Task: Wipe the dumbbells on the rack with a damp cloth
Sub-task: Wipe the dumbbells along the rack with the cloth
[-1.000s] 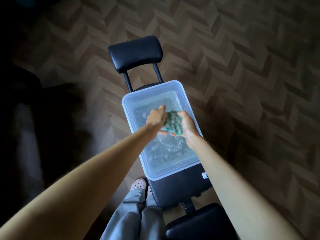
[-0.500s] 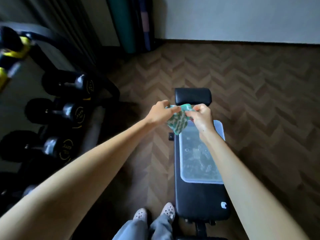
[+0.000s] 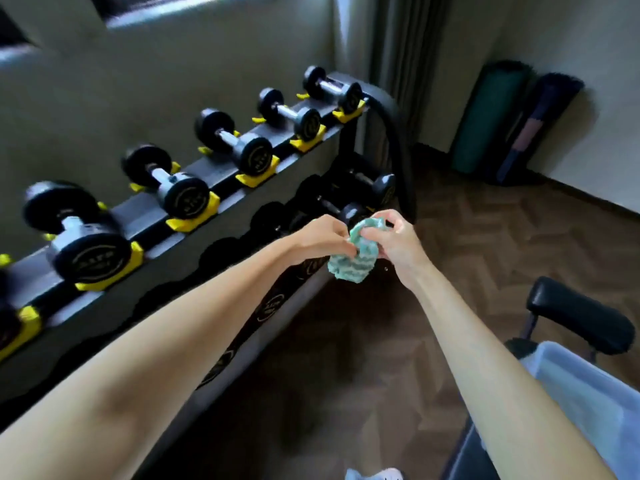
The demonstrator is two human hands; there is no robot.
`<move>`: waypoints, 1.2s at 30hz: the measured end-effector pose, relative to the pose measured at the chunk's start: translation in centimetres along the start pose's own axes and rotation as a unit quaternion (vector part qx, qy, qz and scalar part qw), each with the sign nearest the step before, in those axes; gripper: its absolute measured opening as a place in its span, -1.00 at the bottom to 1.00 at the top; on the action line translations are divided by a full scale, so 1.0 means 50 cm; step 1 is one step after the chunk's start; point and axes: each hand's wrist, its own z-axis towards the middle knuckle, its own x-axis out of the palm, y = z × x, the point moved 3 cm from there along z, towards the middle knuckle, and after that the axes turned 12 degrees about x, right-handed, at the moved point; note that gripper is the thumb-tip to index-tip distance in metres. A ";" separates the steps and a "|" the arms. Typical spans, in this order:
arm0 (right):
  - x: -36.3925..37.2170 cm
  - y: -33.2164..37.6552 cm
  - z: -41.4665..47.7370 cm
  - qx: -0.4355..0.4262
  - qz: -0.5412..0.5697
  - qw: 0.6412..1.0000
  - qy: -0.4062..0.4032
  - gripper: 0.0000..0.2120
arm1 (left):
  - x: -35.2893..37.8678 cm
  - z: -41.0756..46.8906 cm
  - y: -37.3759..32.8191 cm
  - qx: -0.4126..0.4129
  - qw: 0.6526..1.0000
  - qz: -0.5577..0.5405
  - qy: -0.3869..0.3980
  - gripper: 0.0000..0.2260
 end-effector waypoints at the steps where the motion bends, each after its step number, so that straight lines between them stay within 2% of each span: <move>1: 0.061 0.004 0.004 -0.003 -0.005 0.999 0.038 -0.82 | -0.038 -0.034 0.037 -0.008 1.000 -0.006 -0.024 -0.72; 5: 0.271 -0.002 0.011 0.021 -0.017 0.986 0.164 -0.64 | -0.163 -0.180 0.185 -0.035 0.990 -0.029 -0.133 -0.83; 8: 0.429 -0.026 -0.005 0.048 -0.076 0.971 0.222 -0.63 | -0.232 -0.306 0.303 -0.067 0.982 -0.041 -0.174 -0.85; 9: 0.468 -0.033 -0.010 0.048 -0.098 0.968 0.226 -0.66 | -0.243 -0.338 0.329 -0.082 0.981 -0.037 -0.174 -0.83; 11: 0.564 -0.055 -0.025 0.040 -0.141 0.963 0.228 -0.71 | -0.263 -0.414 0.393 -0.116 0.976 -0.033 -0.182 -0.69; 16: 0.754 -0.113 -0.079 -0.022 -0.227 0.937 0.266 -0.76 | -0.282 -0.567 0.525 -0.183 0.955 -0.050 -0.230 -0.79; 19: 0.830 -0.150 -0.086 -0.036 -0.221 0.937 0.266 -0.65 | -0.279 -0.629 0.575 -0.216 0.949 -0.021 -0.230 -0.72; 21: 0.864 -0.173 -0.083 -0.026 -0.221 0.941 0.253 -0.63 | -0.276 -0.659 0.602 -0.228 0.941 -0.043 -0.248 -0.77; 23: 0.889 -0.197 -0.077 0.031 -0.181 0.954 0.237 -0.66 | -0.271 -0.686 0.629 -0.233 0.929 -0.077 -0.278 -0.80; 25: 0.902 -0.217 -0.074 0.127 -0.107 0.954 0.249 -0.72 | -0.265 -0.703 0.646 -0.222 0.917 -0.090 -0.319 -0.82; 27: 0.923 -0.252 -0.078 0.252 -0.068 0.915 0.310 -0.75 | -0.252 -0.712 0.659 -0.205 0.899 -0.111 -0.371 -0.85; 29: 0.939 -0.295 -0.083 0.327 -0.137 0.860 0.366 -0.57 | -0.234 -0.711 0.671 -0.196 0.884 -0.162 -0.394 -0.90; 31: 0.953 -0.340 -0.087 0.327 -0.231 0.819 0.411 -0.54 | -0.211 -0.706 0.687 -0.197 0.869 -0.240 -0.386 -0.88; 32: 0.958 -0.359 -0.086 0.314 -0.256 0.812 0.419 -0.61 | -0.202 -0.707 0.695 -0.208 0.856 -0.275 -0.386 -0.89; 34: 0.962 -0.384 -0.072 0.277 -0.265 0.829 0.407 -0.80 | -0.192 -0.719 0.718 -0.239 0.820 -0.319 -0.411 -0.98; 36: 0.965 -0.404 -0.049 0.262 -0.264 0.846 0.381 -0.88 | -0.181 -0.741 0.746 -0.275 0.786 -0.334 -0.442 -0.90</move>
